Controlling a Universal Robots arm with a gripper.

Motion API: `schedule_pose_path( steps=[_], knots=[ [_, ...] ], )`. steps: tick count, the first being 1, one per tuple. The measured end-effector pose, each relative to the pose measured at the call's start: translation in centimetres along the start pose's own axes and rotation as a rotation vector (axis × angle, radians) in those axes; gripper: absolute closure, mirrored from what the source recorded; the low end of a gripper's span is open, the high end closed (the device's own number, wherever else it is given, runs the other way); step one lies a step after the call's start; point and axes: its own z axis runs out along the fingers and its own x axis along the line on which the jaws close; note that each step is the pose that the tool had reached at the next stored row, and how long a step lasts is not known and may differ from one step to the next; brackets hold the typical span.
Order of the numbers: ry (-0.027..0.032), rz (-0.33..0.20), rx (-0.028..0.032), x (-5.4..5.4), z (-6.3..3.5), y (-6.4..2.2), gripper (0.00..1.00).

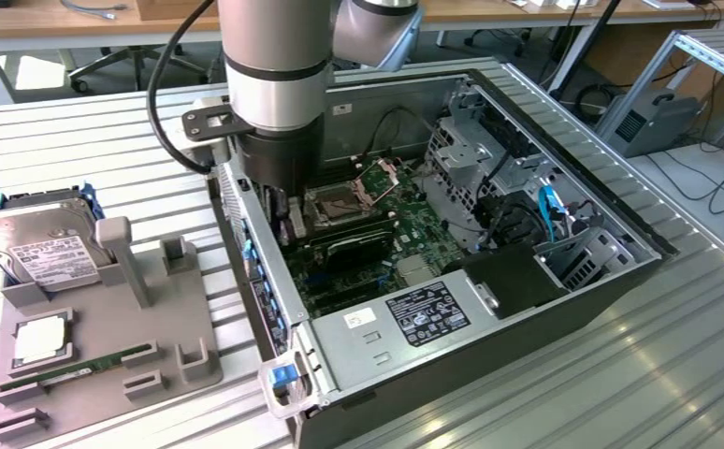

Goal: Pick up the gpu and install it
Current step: 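Press down on the gpu until it lock into place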

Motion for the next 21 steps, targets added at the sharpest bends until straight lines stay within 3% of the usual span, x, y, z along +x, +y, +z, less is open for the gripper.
schedule_pose_path(
  steps=[3,4,6,7,10,13,21],
  knots=[
    [0.0027,0.000,0.0002,0.0,0.01,0.23,0.89],
    [0.0027,0.000,0.0002,0.0,0.16,-0.29,0.89],
    [0.0028,0.000,-0.0034,-0.1,0.68,-3.67,0.89],
    [0.0048,0.000,-0.0043,-0.2,1.10,-4.83,0.89],
    [0.0044,0.000,-0.0041,-0.5,1.14,-4.83,0.89],
    [0.0048,0.000,-0.0043,-0.7,1.52,-4.16,0.89],
    [0.0046,0.000,-0.0042,-0.8,1.61,-3.60,0.89]
  ],
)
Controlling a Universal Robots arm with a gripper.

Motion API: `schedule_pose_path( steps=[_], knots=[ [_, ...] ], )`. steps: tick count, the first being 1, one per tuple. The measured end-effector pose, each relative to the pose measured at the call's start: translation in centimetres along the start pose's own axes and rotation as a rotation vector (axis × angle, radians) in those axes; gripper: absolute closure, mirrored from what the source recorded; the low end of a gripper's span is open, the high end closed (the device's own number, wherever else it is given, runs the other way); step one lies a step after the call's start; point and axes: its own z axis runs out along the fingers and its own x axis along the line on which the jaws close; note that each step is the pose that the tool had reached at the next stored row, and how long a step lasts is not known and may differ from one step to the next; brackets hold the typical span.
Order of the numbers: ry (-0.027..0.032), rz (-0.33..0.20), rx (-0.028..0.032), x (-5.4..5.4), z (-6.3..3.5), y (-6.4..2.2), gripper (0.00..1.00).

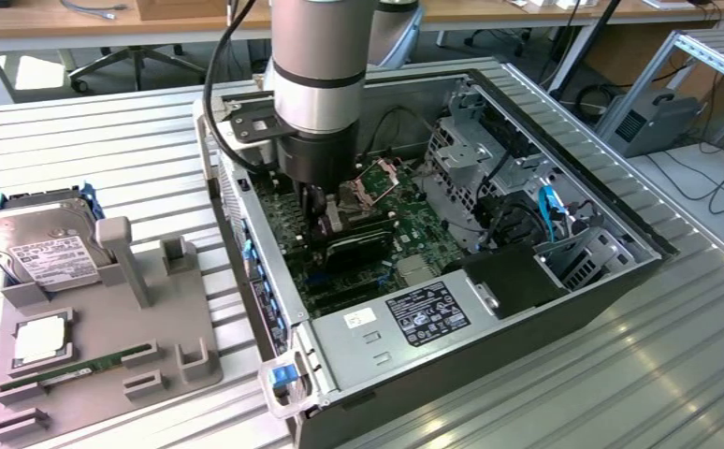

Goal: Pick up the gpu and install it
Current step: 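Press down on the gpu until it lock into place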

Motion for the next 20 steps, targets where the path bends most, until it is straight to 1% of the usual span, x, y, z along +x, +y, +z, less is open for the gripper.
schedule_pose_path(
  steps=[10,12,13,14,17,19,20],
  knots=[
    [0.0002,0.000,0.0001,-0.1,0.00,-0.04,0.89],
    [-0.0006,0.000,0.0004,-0.1,-0.08,-0.17,0.89],
    [-0.0007,0.000,0.0004,-0.1,-0.32,-0.30,0.89],
    [0.0001,0.000,-0.0006,0.0,-0.53,-0.42,0.89],
    [-0.0010,0.000,-0.0030,0.0,-0.80,-0.89,0.89],
    [-0.0017,0.000,-0.0079,-0.1,-0.86,-1.49,0.89],
    [-0.0022,-0.001,-0.0118,-0.1,-0.86,-1.91,0.89]
  ],
)
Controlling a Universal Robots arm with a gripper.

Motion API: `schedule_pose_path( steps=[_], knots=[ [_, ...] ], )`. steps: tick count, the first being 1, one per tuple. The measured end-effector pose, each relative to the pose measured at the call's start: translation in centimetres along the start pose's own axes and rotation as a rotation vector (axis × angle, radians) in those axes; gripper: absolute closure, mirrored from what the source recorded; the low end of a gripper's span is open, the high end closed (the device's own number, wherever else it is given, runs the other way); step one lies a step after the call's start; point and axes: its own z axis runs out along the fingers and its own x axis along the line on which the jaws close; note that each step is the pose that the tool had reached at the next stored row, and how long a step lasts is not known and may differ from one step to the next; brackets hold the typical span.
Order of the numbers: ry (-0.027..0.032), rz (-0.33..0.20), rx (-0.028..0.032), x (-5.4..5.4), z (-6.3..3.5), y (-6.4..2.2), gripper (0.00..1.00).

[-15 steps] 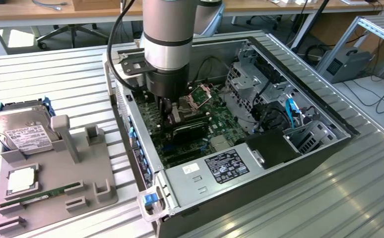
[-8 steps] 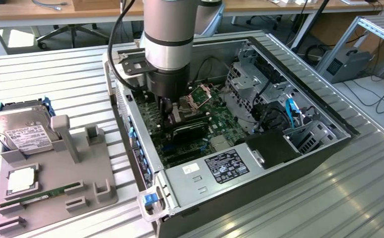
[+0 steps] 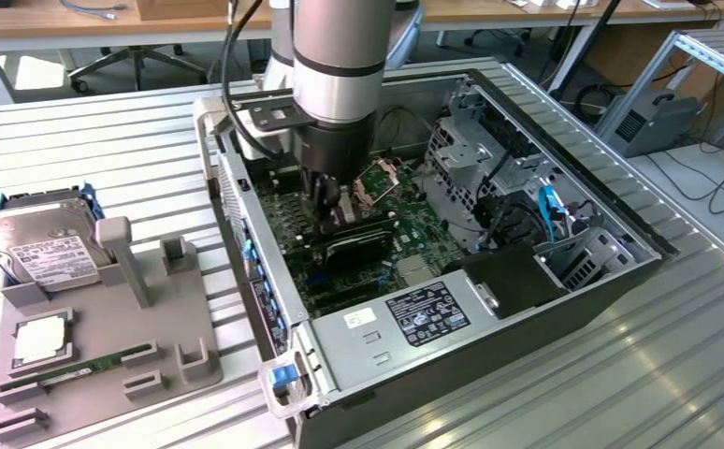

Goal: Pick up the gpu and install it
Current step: 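Press down on the gpu until it lock into place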

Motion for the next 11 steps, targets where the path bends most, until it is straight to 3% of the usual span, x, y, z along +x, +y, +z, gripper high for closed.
schedule_pose_path(
  steps=[5,11],
  knots=[
    [-0.0022,-0.001,-0.0205,-0.1,-0.01,-2.16,0.89],
    [-0.0030,-0.003,-0.0513,-0.1,-0.01,-5.22,0.89]
  ],
)
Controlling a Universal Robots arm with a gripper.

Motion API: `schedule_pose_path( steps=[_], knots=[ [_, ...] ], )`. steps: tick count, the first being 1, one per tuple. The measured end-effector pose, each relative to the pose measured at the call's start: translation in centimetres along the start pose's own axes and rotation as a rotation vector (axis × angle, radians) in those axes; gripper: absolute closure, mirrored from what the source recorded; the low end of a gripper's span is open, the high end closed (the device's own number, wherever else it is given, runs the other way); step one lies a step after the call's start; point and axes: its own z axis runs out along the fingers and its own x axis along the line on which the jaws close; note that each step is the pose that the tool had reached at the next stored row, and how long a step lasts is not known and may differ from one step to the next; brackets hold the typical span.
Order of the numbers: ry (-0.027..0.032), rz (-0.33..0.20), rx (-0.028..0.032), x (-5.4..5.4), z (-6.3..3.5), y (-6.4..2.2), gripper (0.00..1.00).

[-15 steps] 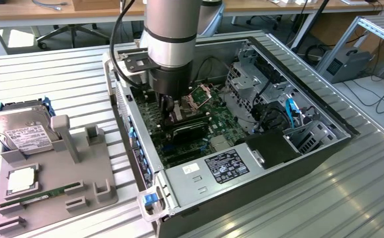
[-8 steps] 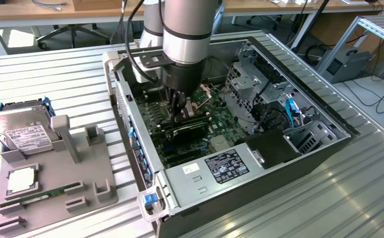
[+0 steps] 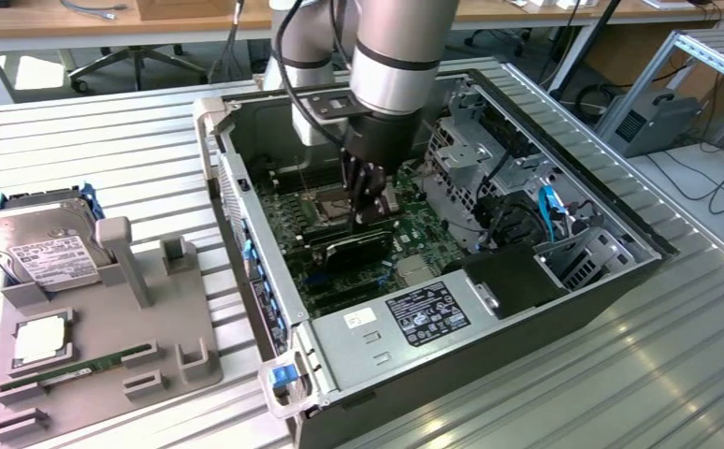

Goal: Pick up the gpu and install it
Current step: 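Press down on the gpu until it lock into place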

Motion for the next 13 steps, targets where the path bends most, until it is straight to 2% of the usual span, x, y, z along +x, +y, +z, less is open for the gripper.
schedule_pose_path(
  steps=[2,5,9,13],
  knots=[
    [0.0003,-0.001,-0.0093,0.0,-0.05,-0.94,0.89],
    [0.0004,-0.001,-0.0189,0.0,-0.11,-2.10,0.89],
    [0.0005,-0.002,-0.0244,-0.1,-0.20,-2.83,0.89],
    [0.0005,-0.002,-0.0266,-0.1,-0.22,-3.11,0.89]
  ],
)
